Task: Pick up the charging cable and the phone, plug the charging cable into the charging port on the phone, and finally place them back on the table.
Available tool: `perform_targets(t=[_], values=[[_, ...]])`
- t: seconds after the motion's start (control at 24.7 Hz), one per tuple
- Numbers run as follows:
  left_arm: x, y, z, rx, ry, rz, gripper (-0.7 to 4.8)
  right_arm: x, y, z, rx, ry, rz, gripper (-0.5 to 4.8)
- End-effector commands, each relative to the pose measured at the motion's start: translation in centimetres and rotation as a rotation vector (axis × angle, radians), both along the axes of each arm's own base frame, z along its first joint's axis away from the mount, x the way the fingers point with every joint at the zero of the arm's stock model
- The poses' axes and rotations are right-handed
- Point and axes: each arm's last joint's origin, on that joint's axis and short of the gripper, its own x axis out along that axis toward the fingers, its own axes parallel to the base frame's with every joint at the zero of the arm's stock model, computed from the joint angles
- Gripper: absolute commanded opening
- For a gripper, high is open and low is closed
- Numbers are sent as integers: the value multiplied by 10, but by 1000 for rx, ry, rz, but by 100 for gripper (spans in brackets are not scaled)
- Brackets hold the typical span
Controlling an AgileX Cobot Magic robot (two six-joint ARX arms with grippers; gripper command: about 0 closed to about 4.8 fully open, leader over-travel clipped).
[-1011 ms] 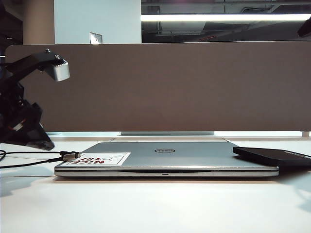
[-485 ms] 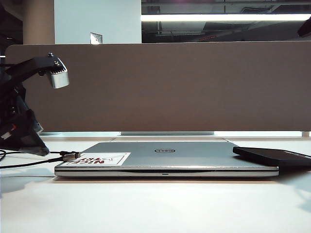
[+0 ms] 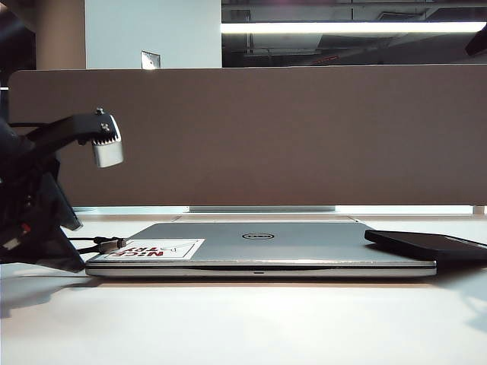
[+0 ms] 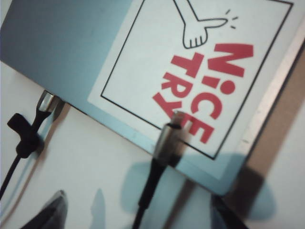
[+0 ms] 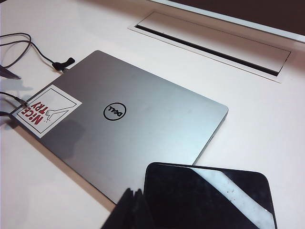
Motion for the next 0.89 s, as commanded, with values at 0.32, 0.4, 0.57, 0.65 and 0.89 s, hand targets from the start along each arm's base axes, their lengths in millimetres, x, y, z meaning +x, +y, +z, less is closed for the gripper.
perform_targets(t=[0.32, 0.4, 0.57, 0.65, 0.89], values=[[5, -1, 6, -17, -81, -19, 371, 0, 0, 3, 7, -25, 6, -2], [4, -1, 6, -14, -73, -19, 370, 0, 0, 4, 7, -30, 7, -2], [5, -2, 3, 0, -66, -29, 366, 0, 0, 4, 7, -31, 7, -2], [6, -2, 1, 10, -61, -37, 366, 0, 0, 4, 8, -31, 7, -2], [7, -2, -3, 13, -52, -36, 366, -1, 0, 4, 8, -36, 7, -2]])
